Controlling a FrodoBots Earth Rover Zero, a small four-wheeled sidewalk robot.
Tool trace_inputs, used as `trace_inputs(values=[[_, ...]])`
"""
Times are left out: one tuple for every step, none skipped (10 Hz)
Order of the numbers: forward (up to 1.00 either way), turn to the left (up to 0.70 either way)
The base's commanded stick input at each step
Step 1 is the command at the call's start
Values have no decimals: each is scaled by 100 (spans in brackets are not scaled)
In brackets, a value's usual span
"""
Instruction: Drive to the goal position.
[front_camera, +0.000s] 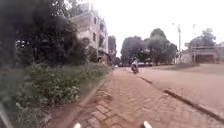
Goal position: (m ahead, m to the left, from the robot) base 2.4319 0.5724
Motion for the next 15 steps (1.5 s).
trace_inputs(values=[[50, -50], [50, -50], [50, -50], [50, -33], [50, 5], [50, 4], [50, 6], [50, 17], [50, 20], [50, 0], [50, 0], [50, 0], [50, 0], [50, 0], [50, 18]])
